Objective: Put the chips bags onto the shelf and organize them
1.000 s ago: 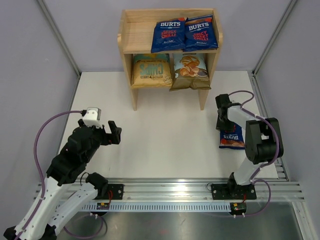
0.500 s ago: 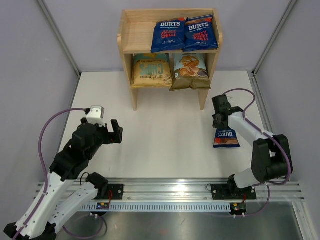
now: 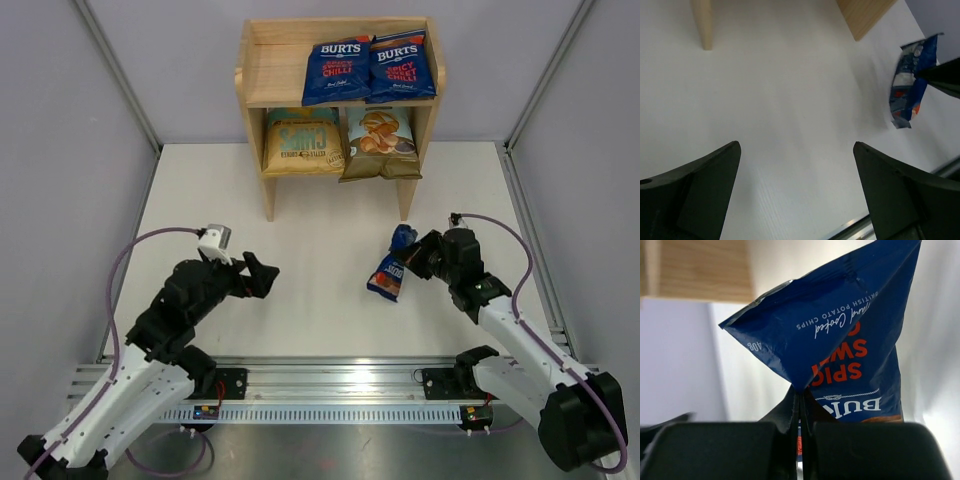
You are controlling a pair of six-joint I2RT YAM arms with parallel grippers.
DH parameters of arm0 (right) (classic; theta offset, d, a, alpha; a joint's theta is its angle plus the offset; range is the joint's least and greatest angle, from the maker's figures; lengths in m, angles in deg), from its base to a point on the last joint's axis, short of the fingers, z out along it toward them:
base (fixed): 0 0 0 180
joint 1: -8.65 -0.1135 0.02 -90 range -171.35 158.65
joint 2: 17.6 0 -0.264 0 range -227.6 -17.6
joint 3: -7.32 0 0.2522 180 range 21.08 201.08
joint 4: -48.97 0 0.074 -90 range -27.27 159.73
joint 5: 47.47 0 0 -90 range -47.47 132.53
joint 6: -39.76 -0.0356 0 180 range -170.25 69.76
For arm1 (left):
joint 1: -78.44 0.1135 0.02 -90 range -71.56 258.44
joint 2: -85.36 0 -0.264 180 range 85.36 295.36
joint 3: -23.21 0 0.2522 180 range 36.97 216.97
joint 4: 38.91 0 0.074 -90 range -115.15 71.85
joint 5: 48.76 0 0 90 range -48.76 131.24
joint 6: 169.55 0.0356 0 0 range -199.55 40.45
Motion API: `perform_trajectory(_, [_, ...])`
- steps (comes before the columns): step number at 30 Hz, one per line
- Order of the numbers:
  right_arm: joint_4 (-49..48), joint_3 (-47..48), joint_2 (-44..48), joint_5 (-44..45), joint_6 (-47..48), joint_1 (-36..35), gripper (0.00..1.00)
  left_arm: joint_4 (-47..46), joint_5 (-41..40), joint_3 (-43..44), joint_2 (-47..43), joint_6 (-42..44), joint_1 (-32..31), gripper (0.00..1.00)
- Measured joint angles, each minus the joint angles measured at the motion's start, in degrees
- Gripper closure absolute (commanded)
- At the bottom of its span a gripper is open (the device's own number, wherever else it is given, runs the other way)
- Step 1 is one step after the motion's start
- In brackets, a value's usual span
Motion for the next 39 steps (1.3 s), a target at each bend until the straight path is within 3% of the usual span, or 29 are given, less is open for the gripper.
perform_trajectory(3, [-8.4, -5.8, 4.0, -3.8, -9.6, -2.0, 1.0, -8.7, 0.4, -9.2, -0.6, -2.7, -6.6, 0.01])
perform_trajectory(6, [-13.6, -10.0, 6.6, -4.0, -17.6, -3.5, 1.0, -17.5, -2.1, -15.3, 0.2, -2.5, -18.3, 0.01])
perform_trajectory(12, [-23.0, -15.4, 9.6, -2.7, -32.7, -5.9, 1.0, -38.2, -13.4, -21.3, 6.2, 5.0, -38.6, 0.01])
perform_trajectory(15, [-26.0, -16.1, 9.6, -2.1, -38.0, -6.6, 1.0, -48.0, -18.9, -22.1, 13.2, 9.9, -44.2, 0.01])
perform_trajectory(25, [-31.9, -16.1, 12.7, -1.7, -47.3, -12.5, 1.0, -71.8, -29.3, -20.5, 36.5, 19.7, -46.8, 0.01])
perform_trajectory(35, [-27.1, -15.4, 21.6, -0.7, -48.4, -15.2, 1.0, -86.0, -30.8, -12.7, 42.8, 24.9, -47.0, 0.02])
perform_trajectory(39, [-24.9, -14.5, 23.8, -0.5, -48.4, -16.5, 1.0, -87.8, -31.7, -10.9, 44.1, 26.1, -47.0, 0.25])
